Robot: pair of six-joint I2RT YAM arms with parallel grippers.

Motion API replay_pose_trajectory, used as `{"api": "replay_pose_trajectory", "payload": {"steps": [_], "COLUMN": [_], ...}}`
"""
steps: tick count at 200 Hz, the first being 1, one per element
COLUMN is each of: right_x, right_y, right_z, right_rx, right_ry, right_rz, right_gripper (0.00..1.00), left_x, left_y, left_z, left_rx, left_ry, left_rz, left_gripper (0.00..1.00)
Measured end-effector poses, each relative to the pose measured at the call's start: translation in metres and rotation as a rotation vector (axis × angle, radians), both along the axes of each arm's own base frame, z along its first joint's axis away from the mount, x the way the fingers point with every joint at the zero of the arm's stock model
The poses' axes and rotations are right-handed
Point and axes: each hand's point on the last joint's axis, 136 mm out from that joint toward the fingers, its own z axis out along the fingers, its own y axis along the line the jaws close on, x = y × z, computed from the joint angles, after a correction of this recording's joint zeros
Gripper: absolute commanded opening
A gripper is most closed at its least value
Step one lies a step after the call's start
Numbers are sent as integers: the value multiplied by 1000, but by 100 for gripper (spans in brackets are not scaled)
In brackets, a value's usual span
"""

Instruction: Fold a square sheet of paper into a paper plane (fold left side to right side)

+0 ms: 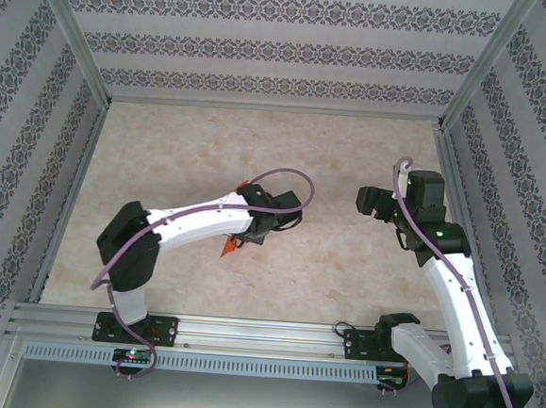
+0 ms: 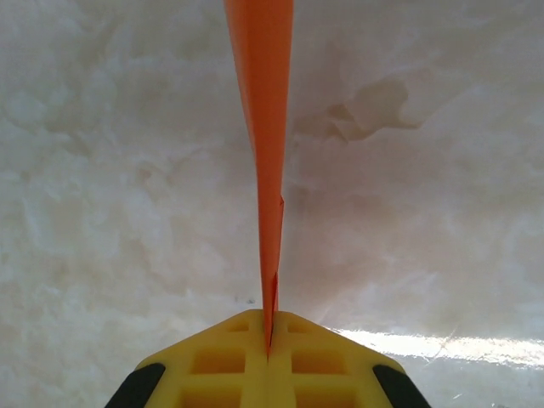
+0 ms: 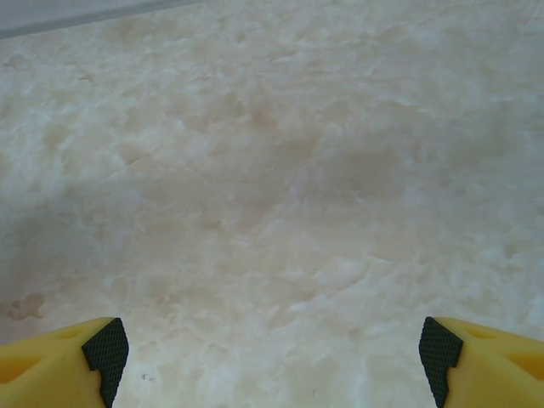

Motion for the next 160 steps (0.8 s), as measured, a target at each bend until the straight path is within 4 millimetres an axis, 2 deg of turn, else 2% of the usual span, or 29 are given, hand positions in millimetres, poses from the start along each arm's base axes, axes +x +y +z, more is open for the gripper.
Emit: {"api": "replay_pose_trajectory", "payload": {"steps": [29, 77, 116, 137, 160], "right_x": [-1, -5, -7, -9, -10], "right_y": [-3, -5, -2, 2, 7], "right_z": [-4, -14, -22, -26, -28], "right_rx": [-10, -16, -4, 10, 33], "right_ry": [5, 30, 49, 59, 64], "right_rz": [-6, -4, 10, 26, 46], "right_gripper": [90, 91, 91, 91, 91], "left_x": [2, 18, 18, 18, 18], "left_y": [-15, -49, -70, -80, -90], "left_z": [-24, -38, -59, -67, -70], "left_rx": [-3, -46, -88, -128, -182], "left_ry": [58, 87, 159, 190, 216], "left_rz": [34, 47, 48, 46, 32], "left_gripper": [0, 0, 0, 9, 26]}}
